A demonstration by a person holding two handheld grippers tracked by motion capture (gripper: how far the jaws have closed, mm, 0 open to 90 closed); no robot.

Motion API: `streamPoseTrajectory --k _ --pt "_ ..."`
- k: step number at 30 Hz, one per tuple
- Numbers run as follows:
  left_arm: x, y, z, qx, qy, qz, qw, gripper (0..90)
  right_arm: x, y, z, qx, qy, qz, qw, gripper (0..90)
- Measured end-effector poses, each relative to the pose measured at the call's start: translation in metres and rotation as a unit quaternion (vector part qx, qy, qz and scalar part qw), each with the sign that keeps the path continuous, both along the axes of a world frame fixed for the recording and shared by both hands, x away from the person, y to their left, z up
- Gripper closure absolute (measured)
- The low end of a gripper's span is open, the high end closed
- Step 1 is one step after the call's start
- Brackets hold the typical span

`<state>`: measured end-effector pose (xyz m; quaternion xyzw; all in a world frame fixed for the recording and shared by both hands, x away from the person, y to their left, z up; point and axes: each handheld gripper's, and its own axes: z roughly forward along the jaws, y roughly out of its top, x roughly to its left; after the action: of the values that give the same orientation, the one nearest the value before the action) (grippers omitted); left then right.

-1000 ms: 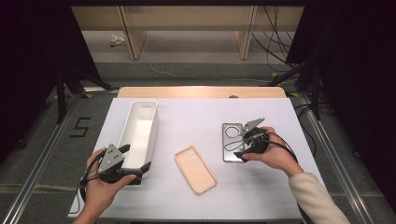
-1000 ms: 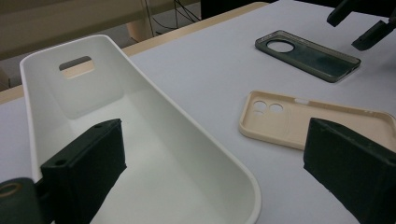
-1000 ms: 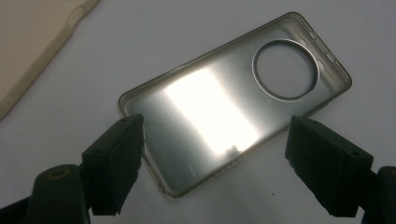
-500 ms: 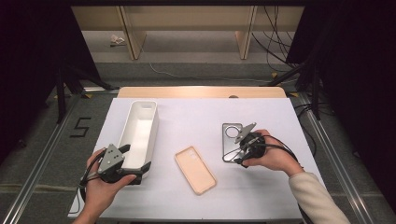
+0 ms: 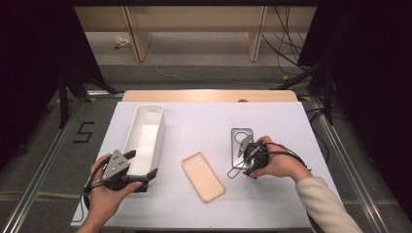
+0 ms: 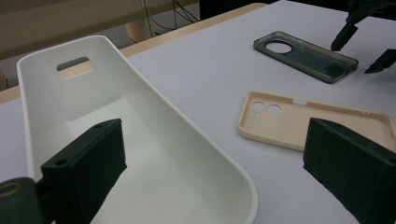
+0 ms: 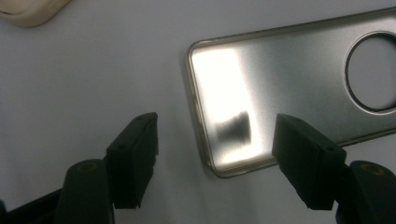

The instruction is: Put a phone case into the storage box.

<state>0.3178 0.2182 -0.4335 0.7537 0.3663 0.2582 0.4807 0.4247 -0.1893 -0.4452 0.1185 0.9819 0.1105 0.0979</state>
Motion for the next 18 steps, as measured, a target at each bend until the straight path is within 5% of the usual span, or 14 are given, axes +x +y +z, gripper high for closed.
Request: streamPoseTrajectory --k 3,18 --pt "0.0 0.0 0.0 0.0 0.0 0.0 1.0 5.1 0.002 0.003 -0.002 -0.024 -0.004 0.007 0.9997 30.8" --pt "0.0 0.0 0.0 0.0 0.0 -0.002 1.0 5.1 0.012 0.015 -0.006 -0.062 -0.005 0.021 0.9978 32.7"
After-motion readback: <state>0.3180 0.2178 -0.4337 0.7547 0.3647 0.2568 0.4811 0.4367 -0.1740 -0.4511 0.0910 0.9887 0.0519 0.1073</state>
